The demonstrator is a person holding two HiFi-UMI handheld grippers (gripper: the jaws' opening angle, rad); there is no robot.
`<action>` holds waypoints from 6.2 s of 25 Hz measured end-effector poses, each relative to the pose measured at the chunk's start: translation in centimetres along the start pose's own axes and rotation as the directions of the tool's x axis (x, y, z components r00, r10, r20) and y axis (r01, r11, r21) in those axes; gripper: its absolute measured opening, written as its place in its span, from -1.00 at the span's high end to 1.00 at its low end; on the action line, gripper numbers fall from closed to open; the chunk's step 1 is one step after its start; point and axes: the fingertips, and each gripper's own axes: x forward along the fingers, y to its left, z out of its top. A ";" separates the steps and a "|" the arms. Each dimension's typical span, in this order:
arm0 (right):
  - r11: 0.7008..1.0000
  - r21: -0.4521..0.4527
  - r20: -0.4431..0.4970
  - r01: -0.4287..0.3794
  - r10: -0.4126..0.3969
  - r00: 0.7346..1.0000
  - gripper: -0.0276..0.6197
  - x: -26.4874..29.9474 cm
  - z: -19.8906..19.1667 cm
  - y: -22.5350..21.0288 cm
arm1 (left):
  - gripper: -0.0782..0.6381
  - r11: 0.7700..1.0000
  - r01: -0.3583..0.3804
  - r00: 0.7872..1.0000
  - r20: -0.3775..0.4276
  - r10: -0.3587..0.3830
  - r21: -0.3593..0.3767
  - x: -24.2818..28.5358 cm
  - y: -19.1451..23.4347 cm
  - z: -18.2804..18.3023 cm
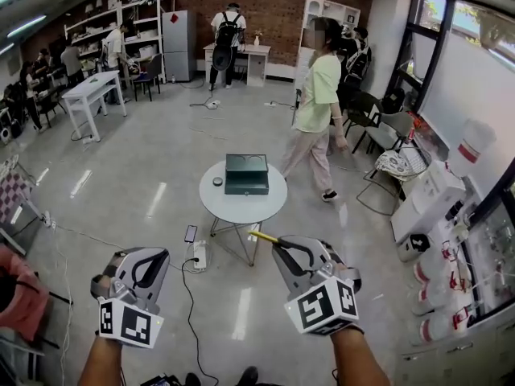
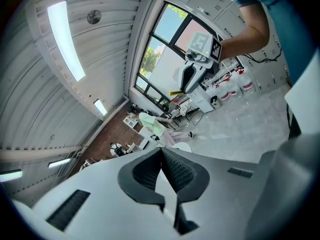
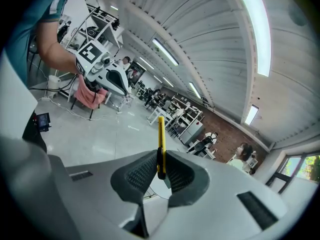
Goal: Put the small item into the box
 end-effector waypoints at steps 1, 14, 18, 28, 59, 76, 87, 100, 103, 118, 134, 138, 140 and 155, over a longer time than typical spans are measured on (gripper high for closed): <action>1.000 0.006 0.000 0.005 -0.005 1.000 0.70 -0.4 -0.6 -0.5 | 0.73 1.000 0.003 1.000 0.003 -0.003 0.006 0.5 -0.1 0.7; 0.991 0.052 -0.115 0.121 -0.115 0.987 0.70 -1.7 -2.7 -4.0 | 0.73 0.997 0.065 0.987 0.141 -0.071 0.051 6.5 2.7 3.0; 0.985 0.055 -0.169 0.163 -0.151 0.974 0.70 1.5 0.1 -4.4 | 0.73 0.994 0.089 0.975 0.197 -0.099 0.061 7.9 6.8 -0.1; 0.979 0.057 -0.251 0.198 -0.177 0.951 0.70 9.9 5.0 -2.1 | 0.73 0.990 0.125 0.952 0.271 -0.140 0.070 10.5 13.3 -8.6; 0.993 0.006 -0.211 0.119 -0.115 0.971 0.70 29.6 7.9 -9.5 | 0.73 0.994 0.102 0.966 0.237 -0.106 0.030 21.6 23.3 -19.3; 0.995 -0.024 -0.011 -0.101 0.100 0.995 0.70 42.5 -0.1 -21.2 | 0.73 0.999 -0.016 1.000 -0.024 0.016 -0.028 34.7 25.5 -18.8; 0.993 0.002 0.010 -0.118 0.118 0.993 0.70 43.2 -2.8 -24.3 | 0.73 1.000 -0.014 0.999 -0.046 0.014 -0.005 38.5 26.2 -16.4; 0.995 0.082 -0.154 0.052 -0.039 0.987 0.70 45.3 -2.4 -28.0 | 0.73 0.993 0.094 0.983 0.153 -0.103 0.064 45.4 32.0 -17.0; 0.991 0.092 -0.195 0.092 -0.073 0.978 0.70 47.0 -0.7 -28.0 | 0.73 0.990 0.118 0.972 0.195 -0.130 0.073 46.2 34.2 -19.0; 0.972 0.107 -0.339 0.211 -0.164 0.926 0.70 54.8 3.9 -26.2 | 0.73 0.975 0.200 0.916 0.333 -0.222 0.101 50.2 40.4 -27.2; 0.994 0.080 -0.280 0.079 -0.053 0.959 0.70 66.9 -0.1 -33.2 | 0.73 0.986 0.163 0.958 0.235 -0.163 0.018 60.6 44.4 -32.1; 0.997 0.074 -0.238 0.015 0.003 0.971 0.70 71.3 -1.9 -35.6 | 0.73 0.991 0.130 0.976 0.179 -0.126 -0.010 63.8 46.0 -33.5; 0.997 0.068 -0.218 -0.023 0.037 0.975 0.70 73.2 -2.8 -36.3 | 0.73 0.993 0.119 0.983 0.145 -0.114 -0.026 65.1 46.2 -34.3; 0.959 0.049 -0.181 -0.279 0.283 0.942 0.70 87.8 -11.3 -33.3 | 0.73 0.980 0.129 0.989 -0.052 -0.138 -0.148 72.0 42.9 -44.5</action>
